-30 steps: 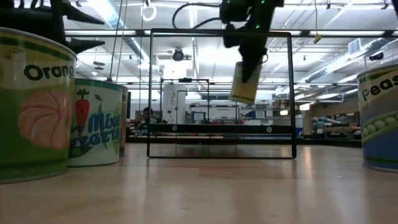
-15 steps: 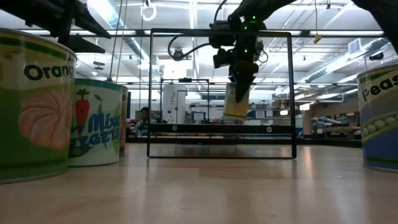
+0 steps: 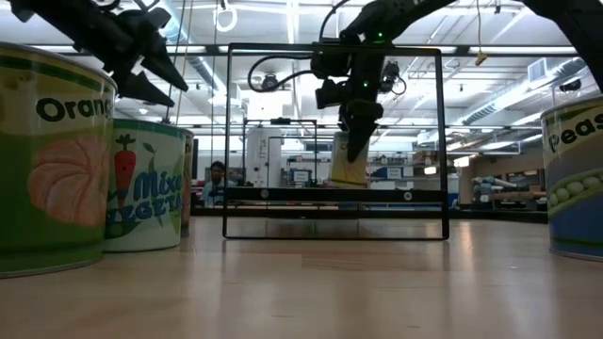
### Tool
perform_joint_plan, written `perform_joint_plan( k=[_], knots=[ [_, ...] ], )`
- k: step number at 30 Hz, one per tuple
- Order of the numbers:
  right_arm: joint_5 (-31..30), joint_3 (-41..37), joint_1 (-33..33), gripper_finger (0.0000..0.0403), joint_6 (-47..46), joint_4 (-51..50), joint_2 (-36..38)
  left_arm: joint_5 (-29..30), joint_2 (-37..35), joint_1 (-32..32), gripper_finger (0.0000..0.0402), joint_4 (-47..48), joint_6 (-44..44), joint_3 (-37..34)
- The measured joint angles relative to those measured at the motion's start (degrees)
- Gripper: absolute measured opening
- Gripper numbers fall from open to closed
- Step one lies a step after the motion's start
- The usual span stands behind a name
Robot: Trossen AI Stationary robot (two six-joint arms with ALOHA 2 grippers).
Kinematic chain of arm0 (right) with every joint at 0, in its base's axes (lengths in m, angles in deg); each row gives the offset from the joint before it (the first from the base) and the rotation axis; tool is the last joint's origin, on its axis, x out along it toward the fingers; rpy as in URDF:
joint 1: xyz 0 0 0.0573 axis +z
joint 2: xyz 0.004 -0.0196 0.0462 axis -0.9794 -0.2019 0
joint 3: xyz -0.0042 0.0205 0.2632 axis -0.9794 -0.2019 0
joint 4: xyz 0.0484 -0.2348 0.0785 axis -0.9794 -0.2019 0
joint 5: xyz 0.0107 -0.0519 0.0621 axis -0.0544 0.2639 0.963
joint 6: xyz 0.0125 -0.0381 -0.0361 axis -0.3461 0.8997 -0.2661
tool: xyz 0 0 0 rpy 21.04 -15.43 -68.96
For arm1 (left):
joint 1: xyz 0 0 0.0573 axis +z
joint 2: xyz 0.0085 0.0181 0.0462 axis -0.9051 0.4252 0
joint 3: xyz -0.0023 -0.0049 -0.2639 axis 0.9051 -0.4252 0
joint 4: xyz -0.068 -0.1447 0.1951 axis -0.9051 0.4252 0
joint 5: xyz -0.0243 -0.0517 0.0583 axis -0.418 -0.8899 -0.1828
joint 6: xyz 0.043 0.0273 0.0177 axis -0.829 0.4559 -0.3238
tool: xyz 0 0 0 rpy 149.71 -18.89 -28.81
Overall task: Pick and place cans onto a shelf
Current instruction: Put the canned carrots on the shelf
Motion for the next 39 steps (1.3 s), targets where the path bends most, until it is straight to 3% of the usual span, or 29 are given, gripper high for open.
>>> perform_joint_plan(
  k=[10, 18, 25, 39],
  knots=[
    [-1.45, -0.02, 0.26, 0.0397, 0.91, 0.80, -0.55, -5.13, -0.07, 4.38, 0.0215, -0.52, -2.27, 0.23],
    [-2.95, -0.04, 1.41, 0.0399, -0.29, -2.75, 1.40, -7.35, -0.11, 5.04, 0.0215, -0.55, -2.32, 0.23],
    [-5.31, -0.03, 2.41, 0.0398, -1.29, 0.49, 2.34, -7.35, -0.09, 5.04, 0.0215, -1.01, -4.34, 0.23],
    [-1.15, -0.04, -0.22, 0.0373, -17.09, 2.88, 2.28, -7.76, -0.09, 5.02, 0.0215, -1.79, -4.64, 0.23]
  ],
)
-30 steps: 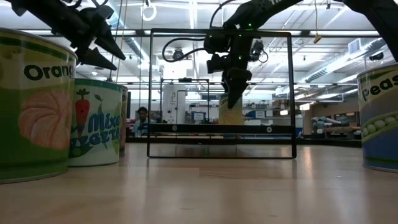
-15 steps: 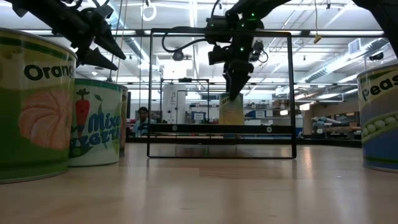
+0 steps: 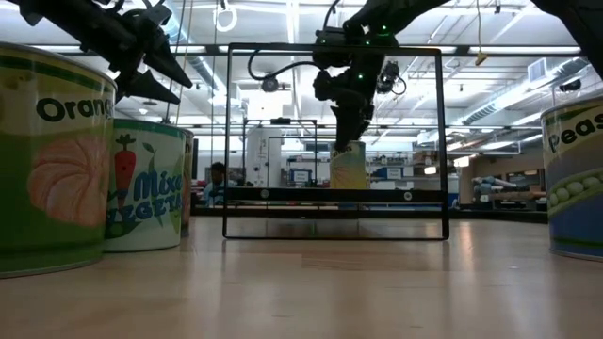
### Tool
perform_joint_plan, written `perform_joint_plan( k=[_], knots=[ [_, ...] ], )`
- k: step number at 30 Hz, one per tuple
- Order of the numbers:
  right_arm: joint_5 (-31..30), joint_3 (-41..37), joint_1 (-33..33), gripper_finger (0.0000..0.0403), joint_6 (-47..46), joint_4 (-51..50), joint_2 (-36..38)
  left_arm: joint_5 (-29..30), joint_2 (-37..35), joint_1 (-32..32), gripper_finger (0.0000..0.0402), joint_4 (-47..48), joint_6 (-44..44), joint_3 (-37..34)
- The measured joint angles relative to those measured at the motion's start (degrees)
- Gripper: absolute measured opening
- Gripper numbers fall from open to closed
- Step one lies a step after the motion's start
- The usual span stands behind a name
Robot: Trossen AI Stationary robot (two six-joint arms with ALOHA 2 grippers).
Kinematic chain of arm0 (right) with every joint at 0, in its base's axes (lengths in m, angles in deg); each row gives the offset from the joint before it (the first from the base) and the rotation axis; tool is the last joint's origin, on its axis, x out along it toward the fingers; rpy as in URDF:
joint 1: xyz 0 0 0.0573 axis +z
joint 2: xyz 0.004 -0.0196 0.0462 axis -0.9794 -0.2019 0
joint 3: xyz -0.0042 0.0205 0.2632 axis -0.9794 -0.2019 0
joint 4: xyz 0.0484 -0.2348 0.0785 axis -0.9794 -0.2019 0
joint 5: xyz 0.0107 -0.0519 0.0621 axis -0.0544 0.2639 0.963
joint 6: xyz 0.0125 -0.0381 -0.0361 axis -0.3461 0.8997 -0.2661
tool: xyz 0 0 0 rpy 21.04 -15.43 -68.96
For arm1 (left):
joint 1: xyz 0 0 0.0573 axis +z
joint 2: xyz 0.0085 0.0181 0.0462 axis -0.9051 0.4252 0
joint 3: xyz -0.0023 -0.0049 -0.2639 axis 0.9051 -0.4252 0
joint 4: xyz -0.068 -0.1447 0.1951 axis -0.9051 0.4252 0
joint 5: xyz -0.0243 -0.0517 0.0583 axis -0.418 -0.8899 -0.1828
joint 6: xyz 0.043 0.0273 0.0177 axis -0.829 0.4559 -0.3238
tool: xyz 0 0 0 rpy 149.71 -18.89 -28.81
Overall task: Pick and place cans onto a shelf
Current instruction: Put the canned carrots on the shelf
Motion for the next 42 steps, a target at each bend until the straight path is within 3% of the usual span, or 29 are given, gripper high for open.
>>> perform_joint_plan(
  k=[5, 9, 18, 25, 33, 42],
  knots=[
    [-0.65, 0.01, -0.59, 0.0372, -9.88, 0.05, -0.02, -0.02, 0.00, 0.00, 0.0215, -0.04, 0.00, 0.00],
    [-4.67, -0.01, -0.57, 0.0372, -16.56, 0.11, -0.02, -0.03, 0.00, 0.00, 0.0215, -0.04, -0.02, 0.00],
    [-4.35, -0.01, -0.57, 0.0372, -31.39, 0.23, -0.07, -0.04, 0.00, 0.00, 0.0215, -0.07, -0.06, 0.00],
    [-4.56, -0.01, -0.68, 0.0372, -35.64, 3.53, -0.09, -0.04, 0.00, 0.00, 0.0215, -0.09, -0.07, 0.00],
    [0.27, -0.01, -2.28, 0.0372, -31.08, 3.11, -0.07, -0.04, 0.00, 0.00, 0.0215, -0.09, -0.09, 0.00],
    [1.54, 0.01, -2.33, 0.0372, -4.52, 1.86, 1.53, -1.14, 0.00, -0.04, 0.0215, -0.09, -0.14, 0.00]
  ],
)
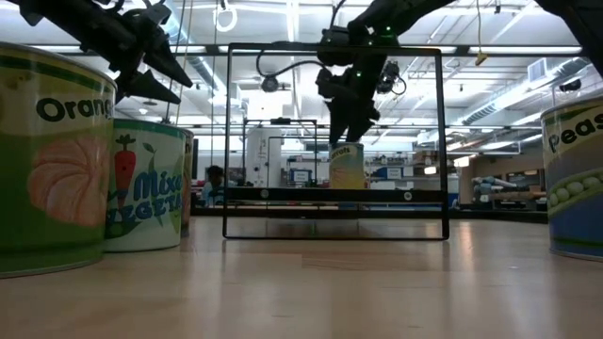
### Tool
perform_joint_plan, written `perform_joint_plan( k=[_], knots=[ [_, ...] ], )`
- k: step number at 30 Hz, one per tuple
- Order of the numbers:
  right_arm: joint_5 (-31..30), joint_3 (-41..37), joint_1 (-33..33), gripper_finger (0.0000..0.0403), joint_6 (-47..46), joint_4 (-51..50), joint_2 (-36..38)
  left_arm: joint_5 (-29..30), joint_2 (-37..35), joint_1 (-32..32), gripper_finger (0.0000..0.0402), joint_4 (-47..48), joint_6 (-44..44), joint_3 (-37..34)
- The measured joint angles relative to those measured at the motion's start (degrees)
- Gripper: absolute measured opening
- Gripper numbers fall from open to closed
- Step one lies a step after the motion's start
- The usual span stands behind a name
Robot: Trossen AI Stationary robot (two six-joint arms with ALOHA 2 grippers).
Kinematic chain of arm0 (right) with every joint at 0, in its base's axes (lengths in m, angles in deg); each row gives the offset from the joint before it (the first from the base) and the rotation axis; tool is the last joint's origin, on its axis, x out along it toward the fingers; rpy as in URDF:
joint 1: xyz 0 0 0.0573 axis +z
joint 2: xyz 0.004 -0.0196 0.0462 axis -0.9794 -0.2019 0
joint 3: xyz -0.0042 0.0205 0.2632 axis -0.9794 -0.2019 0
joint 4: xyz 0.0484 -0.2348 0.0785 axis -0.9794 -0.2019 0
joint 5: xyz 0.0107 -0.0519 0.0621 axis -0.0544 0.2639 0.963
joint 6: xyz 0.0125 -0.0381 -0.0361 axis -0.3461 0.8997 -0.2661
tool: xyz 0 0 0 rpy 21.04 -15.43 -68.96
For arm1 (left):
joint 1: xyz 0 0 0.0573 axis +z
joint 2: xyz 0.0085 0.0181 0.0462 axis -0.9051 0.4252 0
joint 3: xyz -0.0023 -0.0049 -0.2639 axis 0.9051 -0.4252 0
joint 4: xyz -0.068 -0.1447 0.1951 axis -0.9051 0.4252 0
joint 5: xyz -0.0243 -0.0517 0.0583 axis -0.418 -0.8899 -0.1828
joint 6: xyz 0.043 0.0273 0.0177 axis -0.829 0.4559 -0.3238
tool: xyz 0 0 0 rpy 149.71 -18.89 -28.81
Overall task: Pick and place cans onto a shelf
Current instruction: Put the canned carrots on the shelf
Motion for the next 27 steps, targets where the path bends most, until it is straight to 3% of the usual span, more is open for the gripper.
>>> perform_joint_plan(
  k=[4, 9, 15, 24, 27],
  knots=[
    [-0.36, 0.07, 0.34, 0.0372, 12.30, -1.19, 0.53, -0.36, 0.00, 0.02, 0.0215, 0.04, -0.01, 0.00],
    [-0.41, 0.07, 0.50, 0.0376, 20.92, -1.09, 0.53, -0.37, 0.00, 0.02, 0.0215, 0.05, 0.06, 0.00],
    [-0.64, 1.82, 1.83, 0.0397, 21.35, -3.86, 0.53, -0.39, 0.00, 0.02, 0.0215, 0.07, 0.10, 0.00],
    [-4.97, 7.08, 2.10, 0.0394, 18.14, -16.06, 0.70, -0.41, 0.00, 0.02, 0.0215, 0.09, 0.12, 0.00],
    [-3.38, 5.88, 0.19, 0.0394, 15.52, -18.00, 0.74, -0.41, 0.00, 0.02, 0.0215, 0.09, 0.12, 0.00]
  ],
)
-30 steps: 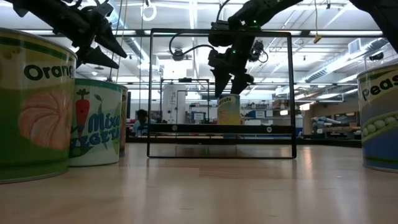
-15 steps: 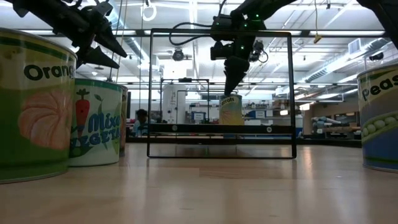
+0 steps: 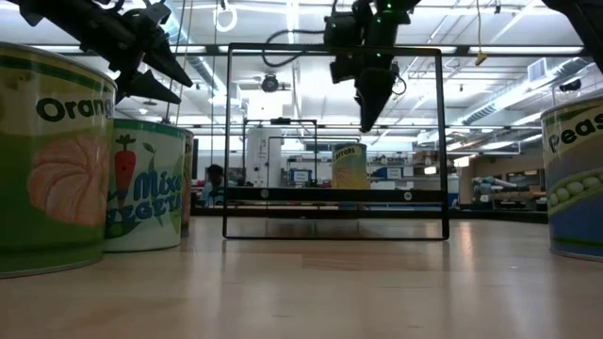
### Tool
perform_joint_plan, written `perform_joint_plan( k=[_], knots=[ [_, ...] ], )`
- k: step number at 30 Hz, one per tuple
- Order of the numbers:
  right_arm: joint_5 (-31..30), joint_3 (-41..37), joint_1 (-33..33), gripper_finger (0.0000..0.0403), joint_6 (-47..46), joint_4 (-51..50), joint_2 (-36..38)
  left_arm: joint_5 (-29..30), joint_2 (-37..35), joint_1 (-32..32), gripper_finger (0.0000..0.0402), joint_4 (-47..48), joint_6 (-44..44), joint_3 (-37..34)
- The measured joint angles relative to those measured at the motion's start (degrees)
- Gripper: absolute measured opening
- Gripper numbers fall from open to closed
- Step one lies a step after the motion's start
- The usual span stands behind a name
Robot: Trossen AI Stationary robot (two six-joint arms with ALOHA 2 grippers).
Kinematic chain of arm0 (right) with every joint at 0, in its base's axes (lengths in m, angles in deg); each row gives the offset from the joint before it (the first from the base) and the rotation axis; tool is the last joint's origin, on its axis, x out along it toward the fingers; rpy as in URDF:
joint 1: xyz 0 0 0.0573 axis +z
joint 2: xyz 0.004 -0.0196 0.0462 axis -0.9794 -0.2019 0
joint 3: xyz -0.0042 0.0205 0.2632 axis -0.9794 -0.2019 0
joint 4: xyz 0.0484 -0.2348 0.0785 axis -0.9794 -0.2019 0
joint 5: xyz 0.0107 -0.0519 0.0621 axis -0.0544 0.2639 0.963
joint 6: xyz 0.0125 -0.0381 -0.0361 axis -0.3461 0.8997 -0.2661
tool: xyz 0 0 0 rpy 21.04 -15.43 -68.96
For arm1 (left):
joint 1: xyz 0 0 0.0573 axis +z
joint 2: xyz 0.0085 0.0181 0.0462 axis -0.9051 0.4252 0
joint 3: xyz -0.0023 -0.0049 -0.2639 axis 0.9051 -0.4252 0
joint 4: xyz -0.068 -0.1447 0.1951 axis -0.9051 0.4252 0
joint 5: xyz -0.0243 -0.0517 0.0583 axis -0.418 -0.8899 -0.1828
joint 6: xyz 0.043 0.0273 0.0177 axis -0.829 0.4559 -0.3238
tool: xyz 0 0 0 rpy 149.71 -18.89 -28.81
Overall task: Pick and place cans onto a shelf
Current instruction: Put the canned carrots on the shelf
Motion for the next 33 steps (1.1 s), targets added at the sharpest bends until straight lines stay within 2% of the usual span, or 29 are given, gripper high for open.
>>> perform_joint_plan(
  k=[6, 12, 16, 26, 33],
  knots=[
    [3.34, -5.24, -3.61, 0.0391, -2.61, 2.29, -0.13, -0.02, 0.00, 0.00, 0.0215, 0.02, -0.02, 0.00],
    [8.19, -9.67, -3.43, 0.0384, -2.69, 5.17, -0.13, -0.02, 0.00, 0.00, 0.0215, 0.08, 0.02, 0.00],
    [10.15, -10.47, -1.01, 0.0378, -4.85, 7.70, -0.11, -0.85, 0.00, 0.00, 0.0215, 0.09, 0.02, 0.00],
    [9.72, -10.47, 6.73, 0.0372, -11.24, 11.58, -0.11, -0.92, 0.00, 0.00, 0.0215, 0.09, 0.04, 0.00],
    [8.50, -9.93, 12.02, 0.0372, -4.84, 17.29, -0.02, -0.90, 0.00, 0.00, 0.0215, 0.07, 0.05, 0.00]
  ],
)
